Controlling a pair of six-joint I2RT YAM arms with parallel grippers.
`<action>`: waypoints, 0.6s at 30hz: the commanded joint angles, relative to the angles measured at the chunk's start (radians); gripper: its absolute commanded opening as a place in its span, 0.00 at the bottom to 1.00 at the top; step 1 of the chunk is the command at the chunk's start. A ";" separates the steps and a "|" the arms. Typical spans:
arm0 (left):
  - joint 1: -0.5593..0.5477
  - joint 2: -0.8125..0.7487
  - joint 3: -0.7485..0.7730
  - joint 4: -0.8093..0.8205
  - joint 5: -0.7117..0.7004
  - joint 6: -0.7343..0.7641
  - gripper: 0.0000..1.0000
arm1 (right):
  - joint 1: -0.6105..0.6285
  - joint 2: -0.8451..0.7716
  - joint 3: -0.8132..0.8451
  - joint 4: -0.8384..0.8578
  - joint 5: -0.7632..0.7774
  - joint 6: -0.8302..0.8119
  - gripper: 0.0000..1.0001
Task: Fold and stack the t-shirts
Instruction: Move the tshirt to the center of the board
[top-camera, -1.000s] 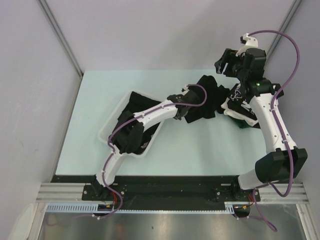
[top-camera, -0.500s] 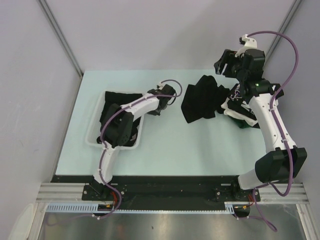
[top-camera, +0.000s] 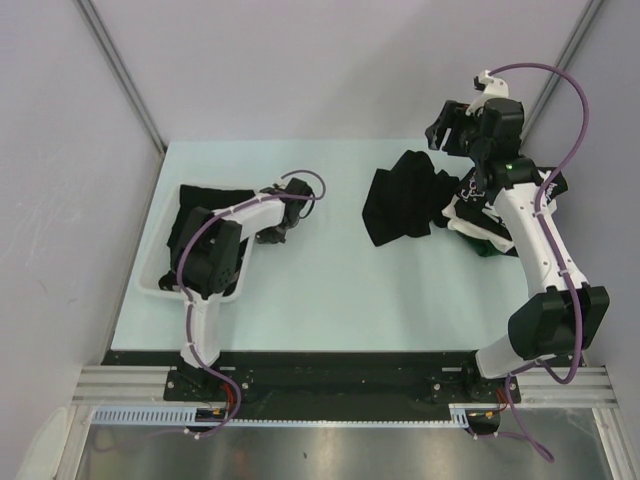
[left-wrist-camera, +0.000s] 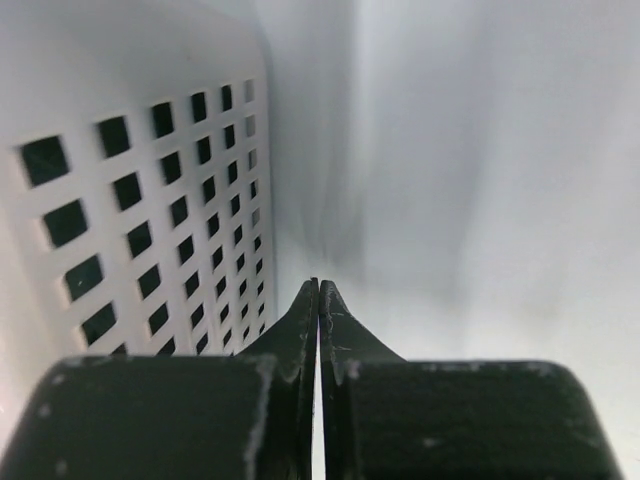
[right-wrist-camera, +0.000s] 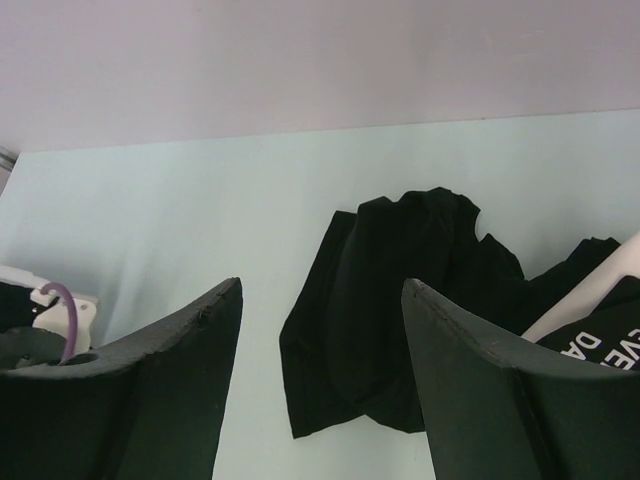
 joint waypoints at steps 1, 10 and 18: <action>0.048 -0.105 -0.028 0.038 -0.004 0.034 0.00 | -0.003 0.001 0.005 0.051 -0.013 -0.006 0.70; 0.048 -0.043 0.318 -0.009 0.062 0.114 0.00 | -0.006 0.005 0.001 0.041 -0.013 -0.006 0.70; 0.087 0.113 0.574 -0.002 0.079 0.109 0.00 | 0.005 -0.010 -0.042 0.028 -0.001 -0.014 0.70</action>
